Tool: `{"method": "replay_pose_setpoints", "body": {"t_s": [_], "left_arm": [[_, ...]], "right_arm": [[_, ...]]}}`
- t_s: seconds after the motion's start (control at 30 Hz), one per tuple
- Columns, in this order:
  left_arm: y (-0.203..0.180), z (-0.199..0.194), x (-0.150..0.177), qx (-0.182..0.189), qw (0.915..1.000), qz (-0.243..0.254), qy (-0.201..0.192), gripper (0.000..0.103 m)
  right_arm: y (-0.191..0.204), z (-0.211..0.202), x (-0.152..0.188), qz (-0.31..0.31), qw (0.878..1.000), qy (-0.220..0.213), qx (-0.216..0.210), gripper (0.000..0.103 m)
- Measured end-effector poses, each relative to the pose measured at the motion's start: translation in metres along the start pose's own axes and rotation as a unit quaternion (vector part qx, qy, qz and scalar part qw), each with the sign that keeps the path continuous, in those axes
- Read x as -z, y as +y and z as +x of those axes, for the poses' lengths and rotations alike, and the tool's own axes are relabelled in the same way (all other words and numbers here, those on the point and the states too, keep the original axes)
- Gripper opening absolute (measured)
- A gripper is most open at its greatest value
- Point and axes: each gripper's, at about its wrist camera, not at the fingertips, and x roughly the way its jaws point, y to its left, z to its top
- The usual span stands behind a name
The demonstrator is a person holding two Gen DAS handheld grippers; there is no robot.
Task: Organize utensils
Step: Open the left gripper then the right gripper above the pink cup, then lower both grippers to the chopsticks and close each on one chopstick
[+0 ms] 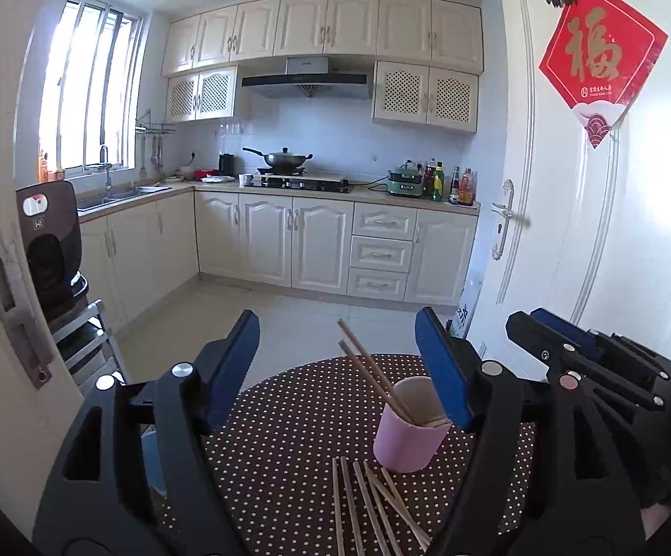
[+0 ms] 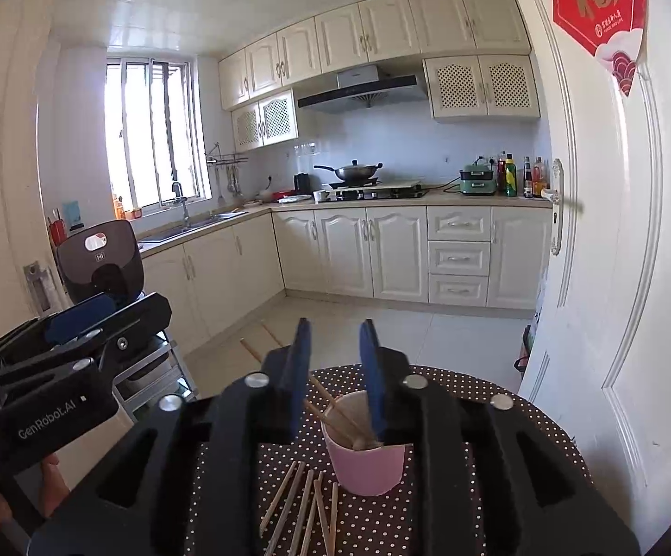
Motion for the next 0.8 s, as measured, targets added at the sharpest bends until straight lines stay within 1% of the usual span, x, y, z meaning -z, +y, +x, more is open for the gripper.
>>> {"method": "replay_pose_setpoints", "body": {"t_s": [0.2,0.33,0.47,0.53,0.63,0.7,0.8], "left_arm": [[0.005,-0.019,0.002,-0.004,1.0,0.001,-0.008,0.072],[0.006,-0.032,0.005,-0.013,0.9997,0.012,-0.017,0.074],[0.008,-0.04,0.011,-0.009,0.9997,0.022,-0.006,0.074],[0.01,-0.041,0.017,-0.008,0.9994,0.032,0.01,0.074],[0.015,-0.037,0.027,0.008,0.9979,0.038,0.051,0.074],[0.02,-0.03,0.035,0.025,0.9949,0.04,0.09,0.074],[0.025,-0.015,0.05,0.026,0.9889,0.04,0.141,0.074]], "right_arm": [[0.007,-0.017,0.0,-0.009,1.0,-0.011,0.002,0.029],[0.017,-0.032,0.005,-0.018,1.0,-0.019,0.004,0.032],[0.024,-0.041,0.012,-0.029,0.999,-0.015,0.0,0.034],[0.029,-0.045,0.02,-0.039,0.999,-0.006,-0.006,0.034],[0.031,-0.045,0.031,-0.043,0.999,0.015,-0.021,0.034],[0.033,-0.042,0.039,-0.042,0.998,0.036,-0.032,0.034],[0.034,-0.033,0.053,-0.045,0.996,0.067,-0.039,0.034]]}}
